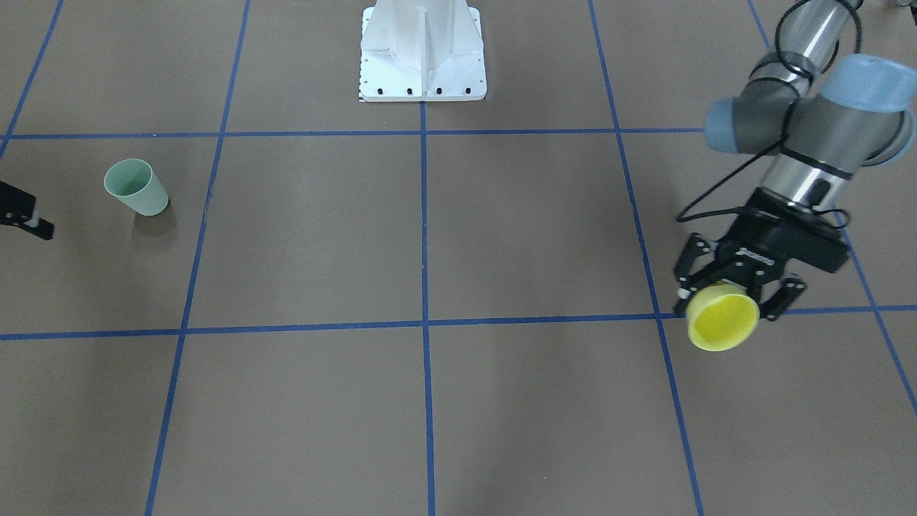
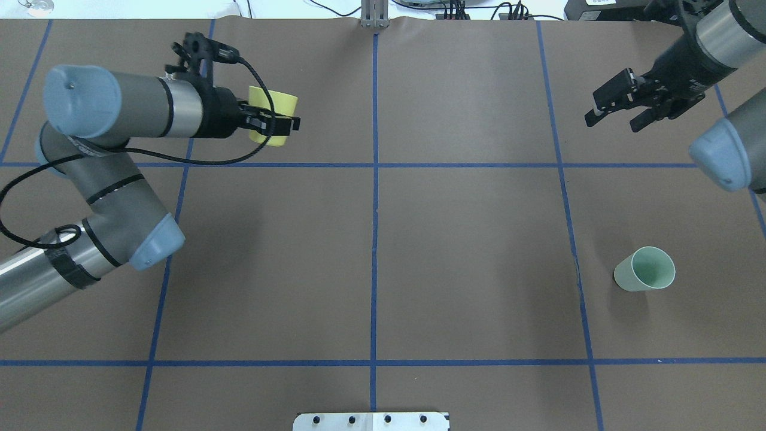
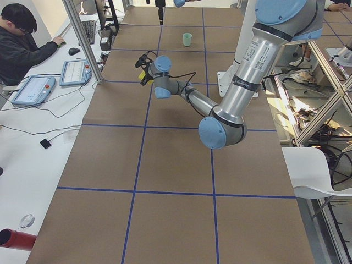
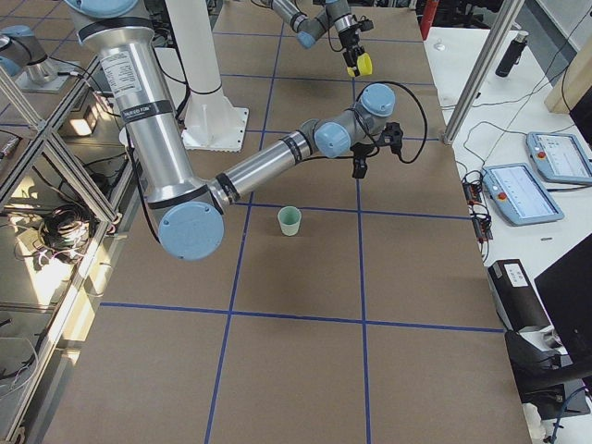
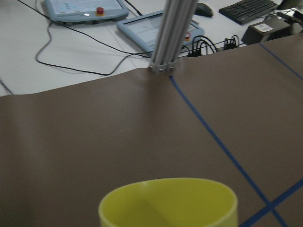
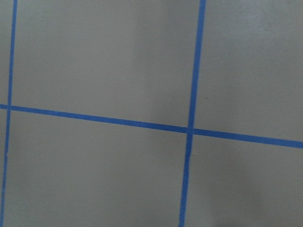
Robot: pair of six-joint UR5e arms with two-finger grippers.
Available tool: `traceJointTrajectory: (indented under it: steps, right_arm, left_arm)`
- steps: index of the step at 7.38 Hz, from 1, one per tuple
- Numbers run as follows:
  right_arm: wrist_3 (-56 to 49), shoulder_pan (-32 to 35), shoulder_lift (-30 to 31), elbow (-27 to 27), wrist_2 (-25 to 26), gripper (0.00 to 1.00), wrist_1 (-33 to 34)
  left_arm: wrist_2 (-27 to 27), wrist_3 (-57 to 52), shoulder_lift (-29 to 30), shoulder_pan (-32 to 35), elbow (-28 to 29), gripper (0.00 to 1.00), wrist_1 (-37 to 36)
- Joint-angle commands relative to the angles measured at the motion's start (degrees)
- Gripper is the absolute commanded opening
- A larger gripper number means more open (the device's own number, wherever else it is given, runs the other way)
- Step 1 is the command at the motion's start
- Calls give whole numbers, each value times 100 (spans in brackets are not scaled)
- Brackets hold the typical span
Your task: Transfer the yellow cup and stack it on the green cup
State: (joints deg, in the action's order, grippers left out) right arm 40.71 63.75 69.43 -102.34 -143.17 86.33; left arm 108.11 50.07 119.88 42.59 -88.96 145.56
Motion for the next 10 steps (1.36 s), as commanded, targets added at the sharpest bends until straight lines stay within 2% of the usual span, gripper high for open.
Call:
traceJointTrajectory:
  steps: [1,4,5,6,7,10]
  right_arm:
    - [900,-624,-638,100,43,99,-3]
    - [1384,-1135,-1202,118,-18,99,-133]
    - [1848,-1285,-1264,144,-18,99,-404]
    - [2270,-1330,-1369,371,-9,98,-964]
    - [2709,-1382,-1388,477,-1,98,-1326]
    - [3081,-1532,-1397,566,8,94,-1426]
  left_arm:
    - [-71,258,359,-575,10,0,-19]
    - [-44,196,518,-1146,71,0,16]
    - [-36,126,588,-1165,37,0,33]
    - [-36,108,589,-1313,28,0,199]
    - [-36,117,580,-1376,36,0,540]
    - [-44,117,598,-1552,10,0,877]
